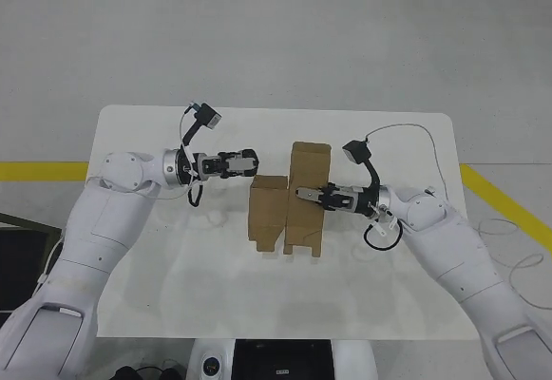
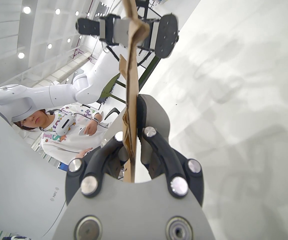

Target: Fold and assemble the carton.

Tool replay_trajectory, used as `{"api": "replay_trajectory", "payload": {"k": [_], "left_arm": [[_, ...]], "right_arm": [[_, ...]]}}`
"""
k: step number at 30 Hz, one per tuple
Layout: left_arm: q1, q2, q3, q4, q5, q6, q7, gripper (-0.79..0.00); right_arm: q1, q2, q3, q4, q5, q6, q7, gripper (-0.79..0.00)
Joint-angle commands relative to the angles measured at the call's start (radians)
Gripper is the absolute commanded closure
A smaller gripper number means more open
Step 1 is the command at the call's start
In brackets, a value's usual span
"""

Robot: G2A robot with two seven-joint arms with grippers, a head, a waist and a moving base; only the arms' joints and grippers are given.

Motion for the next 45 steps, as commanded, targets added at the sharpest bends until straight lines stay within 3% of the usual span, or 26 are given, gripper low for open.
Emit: {"api": "replay_trajectory", "payload": {"k": [1,12,25,26,27,28,32,34,44,45], "left_arm": [[0.019,0.008,-0.006,-0.017,0.023,-0.003,0.003,-0.785],[0.105,0.043,0.003,-0.138,0.06,0.003,-0.003,-0.785],[0.122,0.071,0.064,-0.167,0.116,-0.044,0.044,-0.785],[0.121,0.072,0.068,-0.165,0.109,-0.046,0.046,-0.69],[0.119,0.073,0.071,-0.164,0.102,-0.045,0.045,-0.505],[0.118,0.074,0.074,-0.162,0.094,-0.045,0.045,-0.394],[0.111,0.078,0.083,-0.158,0.06,-0.038,0.038,-0.074],[0.107,0.081,0.087,-0.158,0.052,-0.036,0.036,0.0],[0.098,0.092,0.102,-0.15,0.033,-0.037,0.037,0.0],[0.096,0.093,0.103,-0.147,0.034,-0.036,0.036,0.0]], "right_arm": [[-0.007,0.005,0.017,-0.008,-0.005,0.003,-0.007,0.0],[-0.043,0.017,0.084,-0.039,-0.05,0.012,-0.083,0.0],[-0.051,0.003,0.083,-0.06,-0.03,0.011,-0.122,0.0],[-0.051,0.001,0.082,-0.06,-0.028,0.013,-0.122,0.0],[-0.051,0.0,0.081,-0.06,-0.026,0.013,-0.121,0.0],[-0.051,-0.001,0.08,-0.059,-0.025,0.014,-0.121,0.0],[-0.05,-0.004,0.079,-0.054,-0.024,0.014,-0.117,0.0],[-0.048,-0.006,0.079,-0.054,-0.024,0.015,-0.115,0.0],[-0.04,-0.013,0.081,-0.044,-0.022,0.017,-0.1,0.0],[-0.04,-0.013,0.081,-0.043,-0.021,0.017,-0.1,-0.114]]}}
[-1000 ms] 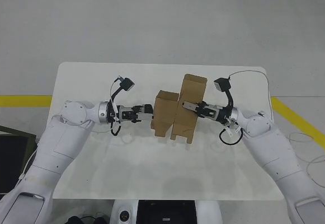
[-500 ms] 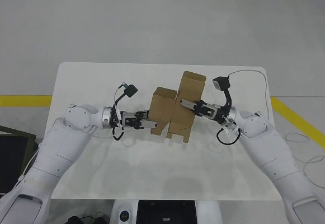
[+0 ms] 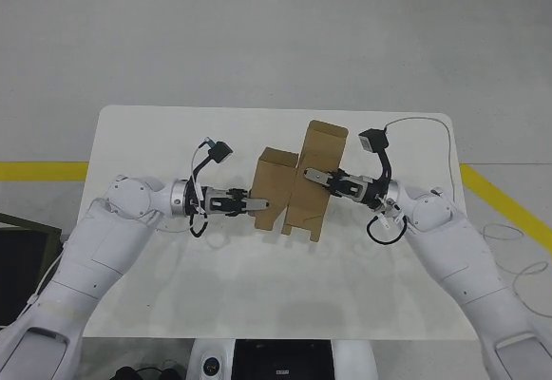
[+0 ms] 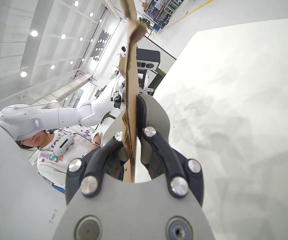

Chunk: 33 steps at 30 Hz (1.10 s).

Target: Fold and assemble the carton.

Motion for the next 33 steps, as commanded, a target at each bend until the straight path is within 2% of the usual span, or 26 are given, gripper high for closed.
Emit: {"api": "replay_trajectory", "payload": {"k": [1,2,3,7,14,22,31,33], "left_arm": [[-0.002,0.002,0.002,0.005,-0.002,0.002,-0.002,0.0],[-0.005,0.003,0.004,0.013,0.004,0.01,-0.01,0.0],[-0.012,0.004,0.006,0.015,0.015,0.02,-0.02,0.0],[-0.031,0.009,0.019,0.014,0.009,0.072,-0.072,0.0],[-0.079,0.026,0.031,0.024,-0.026,0.157,-0.158,0.0],[-0.142,0.054,0.101,-0.003,-0.069,0.27,-0.271,0.0],[-0.188,0.099,0.196,-0.064,-0.128,0.308,-0.31,0.0],[-0.188,0.099,0.196,-0.064,-0.128,0.308,-0.31,0.0]], "right_arm": [[-0.001,-0.001,0.002,0.001,0.0,0.002,0.001,-0.292],[-0.001,0.0,0.004,0.001,-0.001,0.003,0.003,-0.653],[-0.002,0.0,0.006,0.001,0.0,0.004,0.005,-0.785],[-0.012,0.005,0.02,-0.003,0.014,0.012,0.038,-0.785],[-0.027,0.032,0.077,-0.016,0.099,0.073,0.212,-0.785],[-0.083,0.075,0.17,-0.057,0.142,0.18,0.368,-0.785],[-0.123,0.103,0.185,-0.113,0.163,0.257,0.445,-0.785],[-0.123,0.103,0.185,-0.113,0.163,0.257,0.445,-0.785]]}}
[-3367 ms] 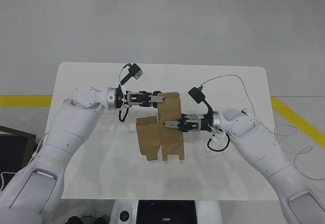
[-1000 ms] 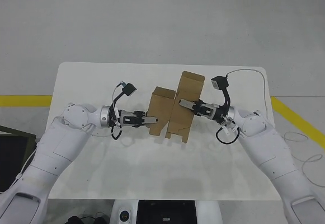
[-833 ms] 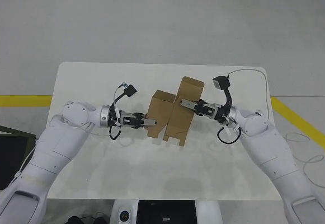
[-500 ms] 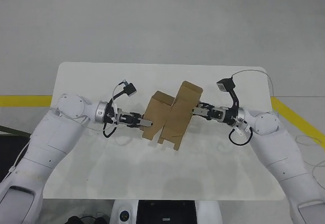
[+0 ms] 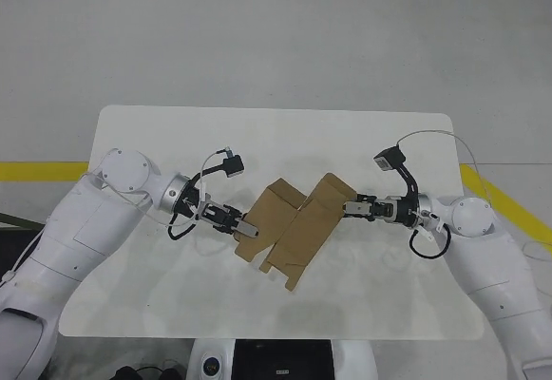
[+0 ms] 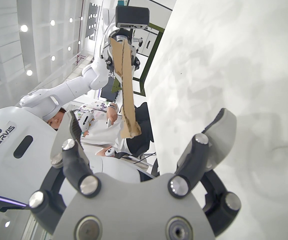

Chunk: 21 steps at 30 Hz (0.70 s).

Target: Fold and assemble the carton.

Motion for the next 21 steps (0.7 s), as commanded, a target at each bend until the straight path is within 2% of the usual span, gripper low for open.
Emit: {"api": "replay_trajectory", "payload": {"k": [1,3,9,11,13,16,18,20,21], "left_arm": [[0.0,0.0,-0.001,0.001,0.001,0.0,0.0,0.0],[0.0,0.0,-0.001,0.001,0.001,0.0,0.0,0.0],[0.0,0.0,-0.001,0.001,0.001,0.0,0.0,0.0],[0.0,0.0,-0.001,0.001,0.001,0.0,0.0,0.0],[0.0,0.0,-0.001,0.001,0.001,0.0,0.0,0.0],[-0.005,0.007,0.017,0.02,0.036,-0.003,0.003,0.0],[-0.017,0.015,0.038,0.045,0.036,-0.036,0.036,0.0],[-0.017,0.015,0.038,0.045,0.036,-0.036,0.036,0.0],[-0.017,0.015,0.038,0.045,0.036,-0.036,0.036,0.0]], "right_arm": [[0.0,0.0,0.0,0.0,0.0,-0.001,-0.001,-0.785],[0.0,0.0,0.0,0.0,0.0,-0.001,-0.001,-0.785],[0.0,0.0,0.0,0.0,0.0,-0.001,-0.001,-0.52],[0.0,0.0,0.0,0.0,0.0,-0.001,-0.001,-0.542],[0.0,0.0,0.0,0.0,0.0,-0.001,-0.001,-0.634],[0.002,0.0,-0.012,-0.017,-0.02,-0.015,-0.015,-0.653],[0.007,0.003,-0.016,-0.004,-0.054,-0.055,-0.055,-0.69],[0.008,0.004,-0.016,-0.001,-0.058,-0.061,-0.061,-0.785],[0.008,0.004,-0.016,-0.001,-0.058,-0.061,-0.061,-0.785]]}}
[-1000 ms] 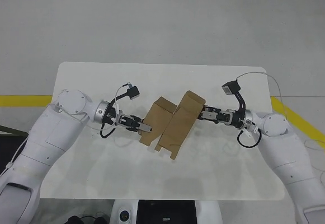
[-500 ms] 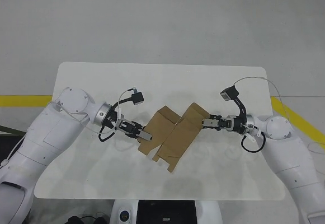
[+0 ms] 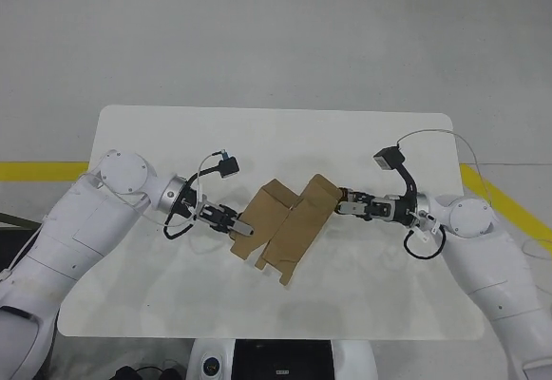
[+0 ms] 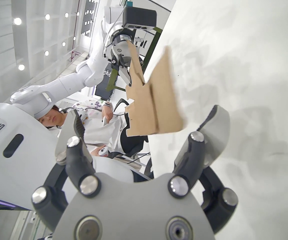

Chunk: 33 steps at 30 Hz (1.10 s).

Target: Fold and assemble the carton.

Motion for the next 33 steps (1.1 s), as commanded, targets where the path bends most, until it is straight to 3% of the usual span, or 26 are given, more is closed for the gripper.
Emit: {"api": "replay_trajectory", "payload": {"k": [1,16,28,30,33], "left_arm": [[0.001,0.0,-0.001,-0.001,-0.001,0.002,-0.002,0.0],[0.018,0.005,-0.012,-0.033,0.024,0.012,-0.011,0.0],[0.022,0.017,-0.014,-0.091,0.026,0.046,-0.045,0.0],[0.02,0.018,-0.011,-0.091,0.023,0.047,-0.046,0.0],[0.017,0.018,-0.004,-0.091,0.02,0.05,-0.049,0.0]], "right_arm": [[0.0,0.0,0.0,0.0,0.002,0.003,0.003,-0.785],[-0.018,0.001,0.002,-0.028,-0.017,0.024,-0.027,-0.785],[-0.014,-0.003,-0.043,-0.012,0.058,0.06,0.06,-0.785],[-0.016,-0.002,-0.053,-0.019,0.075,0.072,0.072,-0.733],[-0.019,0.0,-0.068,-0.028,0.103,0.088,0.088,-0.453]]}}
